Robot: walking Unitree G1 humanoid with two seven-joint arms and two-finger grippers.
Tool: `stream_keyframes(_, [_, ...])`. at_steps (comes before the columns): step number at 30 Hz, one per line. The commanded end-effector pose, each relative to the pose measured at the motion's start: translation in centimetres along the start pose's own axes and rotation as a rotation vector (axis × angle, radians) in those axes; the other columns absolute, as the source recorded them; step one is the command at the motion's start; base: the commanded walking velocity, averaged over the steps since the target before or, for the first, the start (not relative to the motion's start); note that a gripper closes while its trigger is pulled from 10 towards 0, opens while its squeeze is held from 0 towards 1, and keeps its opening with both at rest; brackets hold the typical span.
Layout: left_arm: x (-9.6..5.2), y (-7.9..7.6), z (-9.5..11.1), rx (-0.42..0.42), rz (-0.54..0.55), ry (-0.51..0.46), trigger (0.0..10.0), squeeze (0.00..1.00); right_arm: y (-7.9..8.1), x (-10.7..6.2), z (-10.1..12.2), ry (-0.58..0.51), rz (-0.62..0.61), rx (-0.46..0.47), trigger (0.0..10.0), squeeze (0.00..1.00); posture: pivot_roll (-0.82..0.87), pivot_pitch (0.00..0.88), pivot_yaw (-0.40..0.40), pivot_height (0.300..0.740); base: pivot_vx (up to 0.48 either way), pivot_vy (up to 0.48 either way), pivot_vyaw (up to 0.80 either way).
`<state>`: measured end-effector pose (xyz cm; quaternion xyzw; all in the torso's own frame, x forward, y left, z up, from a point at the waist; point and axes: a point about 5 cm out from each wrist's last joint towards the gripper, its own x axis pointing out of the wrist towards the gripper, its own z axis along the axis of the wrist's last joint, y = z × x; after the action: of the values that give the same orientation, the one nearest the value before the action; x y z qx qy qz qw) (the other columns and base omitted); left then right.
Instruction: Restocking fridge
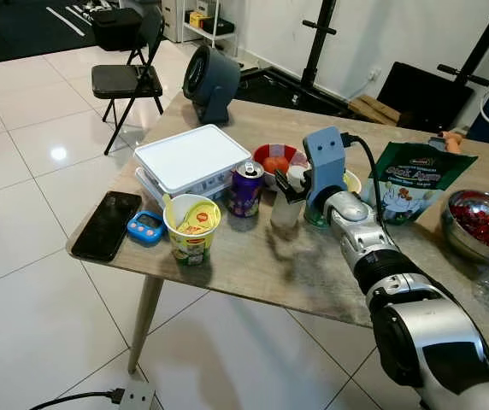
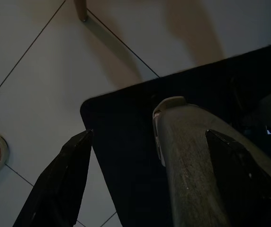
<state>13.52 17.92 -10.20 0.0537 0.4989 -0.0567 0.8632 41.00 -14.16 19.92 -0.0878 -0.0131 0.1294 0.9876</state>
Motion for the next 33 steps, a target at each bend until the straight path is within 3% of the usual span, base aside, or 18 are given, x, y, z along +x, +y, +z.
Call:
stream_keyframes(1, [-1.2,-1.11,-5.41,-0.016,-0.045,0.213,10.0,0.0,-0.19,-0.21,-0.88,0.038,0.007,0.073,10.0,0.0,-0.02,0.144,-0.104,0.74,0.0,0.0,0.0])
stream_keyframes(5, [-1.2,-1.07,-5.4,-0.015,-0.044,0.213,10.0,0.0,0.1,-0.14,-0.83,0.028,0.022,0.151,10.0,0.0,-0.02,0.141,-0.103,0.74,0.0,0.0,0.0])
stream_keyframes(12, [-1.17,-1.06,-5.32,-0.014,-0.043,0.211,10.0,0.0,-0.01,-0.09,-0.76,0.03,0.02,0.183,10.0,0.0,-0.02,0.137,-0.102,0.74,0.0,0.0,0.0])
stream_keyframes(13, [-1.16,-1.07,-5.28,-0.014,-0.043,0.21,10.0,0.0,-0.08,-0.08,-0.74,0.03,0.019,0.186,6.7,0.0,-0.02,0.137,-0.103,0.74,0.0,0.0,0.0])
stream_keyframes(14, [-1.14,-1.08,-5.23,-0.014,-0.044,0.209,10.0,0.0,-0.13,-0.08,-0.67,0.026,0.021,0.189,2.1,0.0,-0.02,0.136,-0.102,0.74,0.0,0.0,0.0])
stream_keyframes(16, [-1.14,-1.08,-5.23,-0.014,-0.044,0.209,10.0,0.0,-0.13,-0.08,-0.67,0.026,0.021,0.189,2.1,0.0,-0.02,0.136,-0.102,0.74,0.0,0.0,0.0])
stream_keyframes(17, [-1.12,-1.1,-5.17,-0.013,-0.044,0.207,10.0,0.0,-0.17,-0.08,-0.59,0.022,0.023,0.191,0.0,0.0,-0.02,0.135,-0.101,0.74,0.0,0.0,0.0])
stream_keyframes(33, [-0.89,-0.94,-4.5,-0.004,-0.042,0.197,10.0,0.0,-0.63,-0.12,0.09,-0.022,0.048,0.223,0.0,0.0,-0.03,0.11,-0.094,0.74,0.0,0.0,0.0])
